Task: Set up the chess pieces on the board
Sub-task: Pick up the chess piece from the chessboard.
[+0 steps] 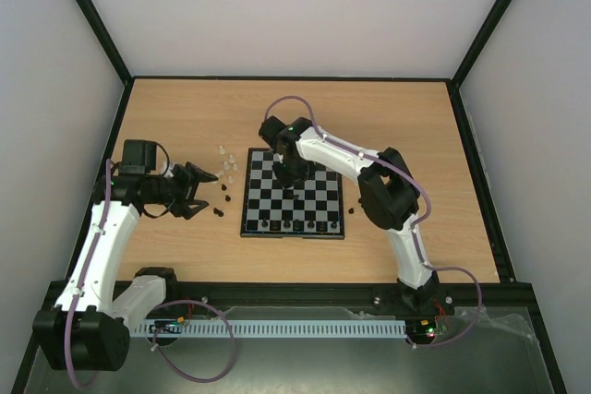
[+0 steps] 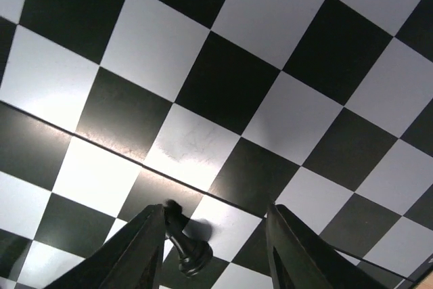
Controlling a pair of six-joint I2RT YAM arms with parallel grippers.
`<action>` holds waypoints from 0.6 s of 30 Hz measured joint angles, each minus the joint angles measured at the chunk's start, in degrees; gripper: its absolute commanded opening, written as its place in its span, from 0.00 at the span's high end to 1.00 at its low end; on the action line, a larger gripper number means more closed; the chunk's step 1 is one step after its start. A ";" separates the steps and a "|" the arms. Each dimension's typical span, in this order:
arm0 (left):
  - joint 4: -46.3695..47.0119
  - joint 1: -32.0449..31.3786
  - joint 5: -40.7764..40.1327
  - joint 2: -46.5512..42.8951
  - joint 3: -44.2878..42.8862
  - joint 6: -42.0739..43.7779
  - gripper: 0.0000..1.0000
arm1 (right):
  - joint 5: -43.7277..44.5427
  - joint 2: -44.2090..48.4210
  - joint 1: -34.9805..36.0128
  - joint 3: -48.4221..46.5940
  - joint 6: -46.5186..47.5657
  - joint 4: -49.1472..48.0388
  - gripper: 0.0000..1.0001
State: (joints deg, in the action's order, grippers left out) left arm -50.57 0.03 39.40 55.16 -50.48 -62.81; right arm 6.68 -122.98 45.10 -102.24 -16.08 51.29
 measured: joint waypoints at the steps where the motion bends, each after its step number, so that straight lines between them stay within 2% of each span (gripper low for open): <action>1: 0.00 0.00 -0.02 0.00 0.00 -0.04 0.27 | -0.22 0.15 0.13 0.13 0.33 -0.26 0.56; 7: 0.07 0.00 0.00 0.00 0.07 -0.37 0.27 | -3.15 0.72 2.51 1.09 1.81 -1.57 0.57; 11: 0.09 0.00 -0.02 0.00 0.09 -0.46 0.27 | -4.15 1.11 4.92 2.38 1.92 -2.25 0.63; 18: 0.13 0.00 -0.02 0.00 0.39 -0.48 0.27 | -4.44 1.18 6.23 6.40 1.29 -2.62 0.65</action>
State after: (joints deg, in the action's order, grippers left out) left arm -50.43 0.03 39.38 55.16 -50.09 -63.29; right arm 2.24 -121.80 51.33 -95.83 -14.79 48.66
